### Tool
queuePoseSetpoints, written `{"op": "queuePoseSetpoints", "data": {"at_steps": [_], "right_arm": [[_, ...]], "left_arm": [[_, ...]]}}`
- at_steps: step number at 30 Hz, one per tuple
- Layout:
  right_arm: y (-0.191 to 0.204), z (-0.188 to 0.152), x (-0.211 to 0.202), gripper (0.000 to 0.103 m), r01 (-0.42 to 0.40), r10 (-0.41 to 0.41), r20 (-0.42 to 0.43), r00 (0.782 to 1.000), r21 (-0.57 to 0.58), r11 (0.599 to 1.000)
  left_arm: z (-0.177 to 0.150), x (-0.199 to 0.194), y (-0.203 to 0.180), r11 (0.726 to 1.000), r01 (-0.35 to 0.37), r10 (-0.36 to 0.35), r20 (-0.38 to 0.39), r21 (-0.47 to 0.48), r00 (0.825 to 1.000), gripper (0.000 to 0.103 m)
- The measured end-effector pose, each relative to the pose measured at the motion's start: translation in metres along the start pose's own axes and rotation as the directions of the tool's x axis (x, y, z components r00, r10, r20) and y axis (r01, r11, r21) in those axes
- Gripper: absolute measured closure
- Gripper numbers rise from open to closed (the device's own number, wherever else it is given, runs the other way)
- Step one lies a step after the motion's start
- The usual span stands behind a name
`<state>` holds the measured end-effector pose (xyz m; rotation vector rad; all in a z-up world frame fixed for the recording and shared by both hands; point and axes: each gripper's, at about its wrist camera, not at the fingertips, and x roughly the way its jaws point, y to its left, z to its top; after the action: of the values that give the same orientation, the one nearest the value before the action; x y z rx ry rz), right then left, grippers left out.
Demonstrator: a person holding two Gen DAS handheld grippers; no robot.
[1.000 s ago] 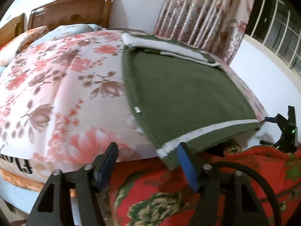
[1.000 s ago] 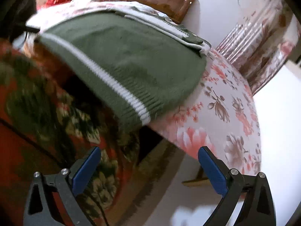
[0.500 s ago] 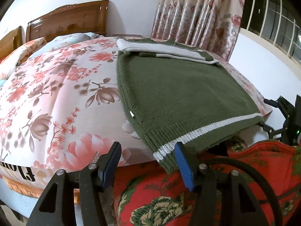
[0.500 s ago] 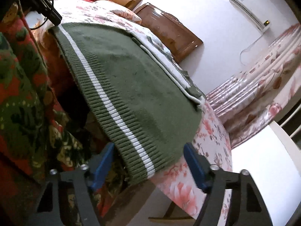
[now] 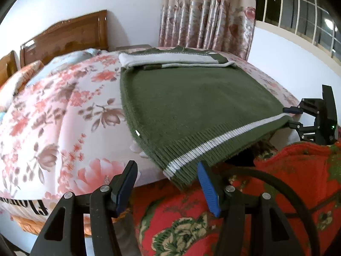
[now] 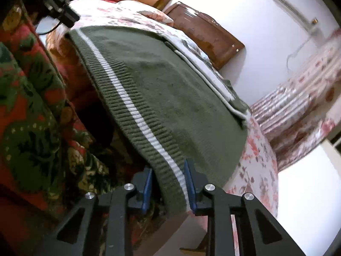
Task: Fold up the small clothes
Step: 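Lift the held hem with both grippers, raising the sweater off the bed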
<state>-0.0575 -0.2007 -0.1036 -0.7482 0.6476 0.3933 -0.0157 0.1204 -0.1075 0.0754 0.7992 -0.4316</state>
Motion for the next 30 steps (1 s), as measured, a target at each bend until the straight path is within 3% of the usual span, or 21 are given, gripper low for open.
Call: {"op": "queuePoseSetpoints", "data": {"at_steps": [1, 2, 4, 5, 7, 9, 12, 14, 15, 17, 19, 22, 25, 30], "right_arm": [[-0.006, -0.004, -0.006, 0.054, -0.033, 0.032, 0.007, 0.999, 0.042, 0.999], [-0.010, -0.009, -0.011, 0.000, -0.048, 0.047, 0.011, 0.999, 0.072, 0.996], [-0.019, -0.021, -0.023, 0.000, -0.073, 0.070, 0.027, 0.997, 0.153, 0.985], [-0.027, -0.029, -0.028, 0.000, -0.125, 0.118, 0.045, 0.992, 0.227, 0.966], [-0.049, -0.043, -0.032, 0.000, -0.217, 0.194, 0.099, 0.976, 0.408, 0.887], [-0.071, -0.056, -0.029, 0.000, -0.253, 0.206, 0.147, 0.967, 0.569, 0.783], [-0.096, -0.064, -0.012, 0.000, -0.257, 0.200, 0.166, 0.966, 0.733, 0.630], [-0.105, -0.062, 0.000, 0.000, -0.260, 0.206, 0.172, 0.963, 0.785, 0.563], [-0.106, -0.061, 0.005, 0.000, -0.253, 0.216, 0.157, 0.964, 0.797, 0.548], [-0.098, -0.056, 0.013, 0.000, -0.229, 0.249, 0.103, 0.963, 0.799, 0.556], [-0.084, -0.049, 0.008, 0.000, -0.207, 0.239, 0.067, 0.969, 0.748, 0.630], [-0.071, -0.039, 0.005, 0.000, -0.224, 0.262, 0.053, 0.964, 0.698, 0.680], [-0.062, -0.034, 0.006, 0.000, -0.180, 0.237, 0.002, 0.971, 0.660, 0.729], [-0.071, -0.044, 0.003, 0.000, -0.200, 0.269, 0.011, 0.963, 0.700, 0.686]], "left_arm": [[-0.001, -0.001, 0.002, 1.000, 0.010, -0.010, -0.002, -0.013, 1.000, 0.044], [-0.002, -0.002, 0.004, 1.000, 0.018, -0.018, -0.001, -0.026, 1.000, 0.044], [-0.002, -0.004, 0.009, 0.997, 0.051, -0.051, 0.002, -0.064, 0.999, 0.044], [-0.001, -0.004, 0.012, 0.994, 0.071, -0.071, 0.007, -0.088, 0.997, 0.044], [0.003, -0.004, 0.020, 0.978, 0.129, -0.127, 0.023, -0.162, 0.992, 0.044], [0.007, 0.001, 0.026, 0.963, 0.159, -0.157, 0.027, -0.219, 0.987, 0.044], [0.015, 0.014, 0.028, 0.955, 0.131, -0.138, -0.006, -0.268, 0.990, 0.044], [0.018, 0.021, 0.028, 0.955, 0.103, -0.115, -0.027, -0.277, 0.993, 0.044], [0.019, 0.025, 0.027, 0.956, 0.085, -0.101, -0.044, -0.280, 0.994, 0.044], [0.019, 0.027, 0.022, 0.962, 0.070, -0.087, -0.053, -0.265, 0.995, 0.044], [0.019, 0.028, 0.015, 0.969, 0.067, -0.084, -0.062, -0.239, 0.994, 0.044], [0.020, 0.030, 0.005, 0.974, 0.082, -0.100, -0.075, -0.213, 0.992, 0.044], [0.021, 0.031, 0.001, 0.980, 0.065, -0.083, -0.091, -0.190, 0.992, 0.044], [0.017, 0.028, 0.005, 0.970, 0.109, -0.138, -0.125, -0.219, 0.982, 0.045]]}}
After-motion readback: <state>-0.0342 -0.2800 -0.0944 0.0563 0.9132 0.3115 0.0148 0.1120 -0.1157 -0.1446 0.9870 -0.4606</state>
